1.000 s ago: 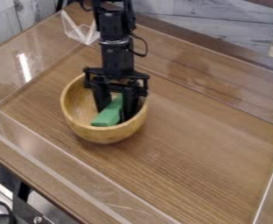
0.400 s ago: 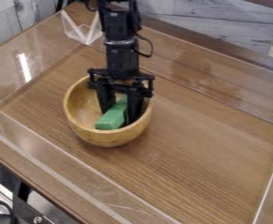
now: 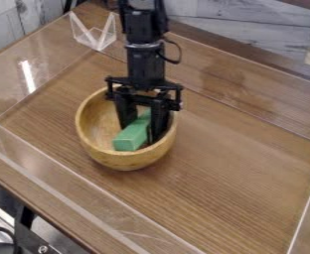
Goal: Remove the green block from inside the brown bowl and put it on the table
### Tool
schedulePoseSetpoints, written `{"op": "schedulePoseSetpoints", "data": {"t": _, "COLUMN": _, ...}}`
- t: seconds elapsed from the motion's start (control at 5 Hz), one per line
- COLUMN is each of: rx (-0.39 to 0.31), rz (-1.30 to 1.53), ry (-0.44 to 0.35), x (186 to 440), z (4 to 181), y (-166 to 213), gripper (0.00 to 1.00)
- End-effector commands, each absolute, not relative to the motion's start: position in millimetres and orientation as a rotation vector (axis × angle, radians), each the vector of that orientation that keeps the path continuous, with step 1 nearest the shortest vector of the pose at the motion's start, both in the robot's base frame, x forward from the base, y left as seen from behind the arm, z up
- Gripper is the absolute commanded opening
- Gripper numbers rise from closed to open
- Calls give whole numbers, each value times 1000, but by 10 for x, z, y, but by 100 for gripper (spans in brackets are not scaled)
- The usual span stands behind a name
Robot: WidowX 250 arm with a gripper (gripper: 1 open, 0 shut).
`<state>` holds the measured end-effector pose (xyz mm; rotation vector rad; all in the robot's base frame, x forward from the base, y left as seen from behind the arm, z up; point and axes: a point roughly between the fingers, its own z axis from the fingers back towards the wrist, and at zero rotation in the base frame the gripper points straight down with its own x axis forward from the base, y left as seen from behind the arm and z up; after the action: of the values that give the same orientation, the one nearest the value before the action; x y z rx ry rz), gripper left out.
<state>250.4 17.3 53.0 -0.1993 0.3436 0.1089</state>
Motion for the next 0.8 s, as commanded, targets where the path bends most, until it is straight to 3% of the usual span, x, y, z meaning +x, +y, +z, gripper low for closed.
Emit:
{"op": "schedulePoseSetpoints", "data": {"t": 0.0, "rx": -195, "rz": 79, "ry": 268, "x": 2605, "z": 787, "y": 85, "gripper": 0}}
{"op": "schedulePoseSetpoints", "data": {"t": 0.6, "rx": -212, "rz": 1, "ry": 271, "x": 2595, "z": 907, "y": -200, "gripper": 0}}
